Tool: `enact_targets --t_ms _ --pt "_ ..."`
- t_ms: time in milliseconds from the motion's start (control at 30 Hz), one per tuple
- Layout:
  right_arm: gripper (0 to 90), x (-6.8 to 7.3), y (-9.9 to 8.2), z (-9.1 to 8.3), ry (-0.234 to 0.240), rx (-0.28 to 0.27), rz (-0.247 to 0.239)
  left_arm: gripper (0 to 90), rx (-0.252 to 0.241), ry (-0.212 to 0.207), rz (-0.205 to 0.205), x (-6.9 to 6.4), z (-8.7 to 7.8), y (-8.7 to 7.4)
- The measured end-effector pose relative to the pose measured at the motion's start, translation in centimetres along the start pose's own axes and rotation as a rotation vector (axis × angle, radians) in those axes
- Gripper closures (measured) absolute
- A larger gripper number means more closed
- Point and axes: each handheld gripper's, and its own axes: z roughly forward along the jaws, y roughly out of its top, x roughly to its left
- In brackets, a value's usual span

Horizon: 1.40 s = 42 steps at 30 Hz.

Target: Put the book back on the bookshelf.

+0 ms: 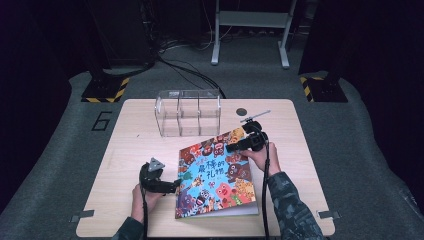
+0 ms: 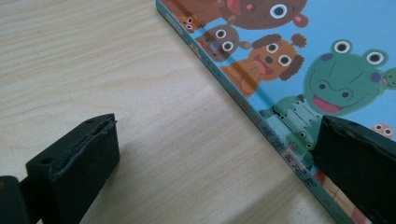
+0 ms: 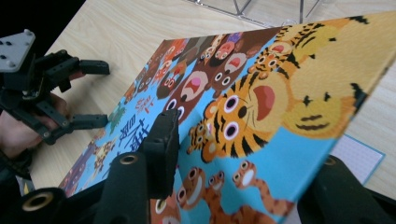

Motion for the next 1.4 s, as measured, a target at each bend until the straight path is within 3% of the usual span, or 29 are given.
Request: enact_targets --t_ms 167,267,467,600,800,933,1167,1233,1300,1400 --pt "57.0 0.0 -0.6 -0.3 -0.009 -0.033 0.012 0.0 0.000 -0.002 -0.006 0.0 0.0 0.1" --pt "57.2 -0.4 -1.3 -0.4 -0.008 -0.040 0.021 0.0 -0.013 -0.032 -0.044 -0.1 -0.1 0.2" --pt "57.2 -1.2 -2.3 -1.1 -0.009 -0.062 0.054 0.0 0.018 -0.018 0.010 -0.8 0.4 0.5" --pt "56.8 -1.1 -2.3 -1.4 -0.014 -0.065 0.060 0.0 0.007 -0.005 0.005 -1.0 0.6 0.5" --pt "55.1 -0.3 -1.0 -1.6 -0.022 -0.042 0.025 0.1 0.003 -0.024 0.020 -0.8 0.7 0.5" --pt "46.8 -0.1 0.1 -1.3 -0.017 -0.020 0.003 0.4 0.010 -0.036 0.028 -0.7 0.6 0.5" --pt "37.4 -0.9 2.0 -0.1 0.014 0.022 0.041 0.5 0.009 -0.036 0.028 -0.7 0.6 0.5" --pt "41.4 -1.0 2.3 0.2 0.007 0.020 0.044 0.5 0.009 -0.036 0.028 -0.7 0.6 0.5" --pt "51.6 -1.1 2.4 0.3 -0.003 0.017 0.049 0.5 0.008 -0.036 0.027 -0.7 0.6 0.5" --pt "56.5 -1.5 2.4 0.2 0.025 0.011 0.069 0.5 0.009 -0.036 0.028 -0.7 0.6 0.5"
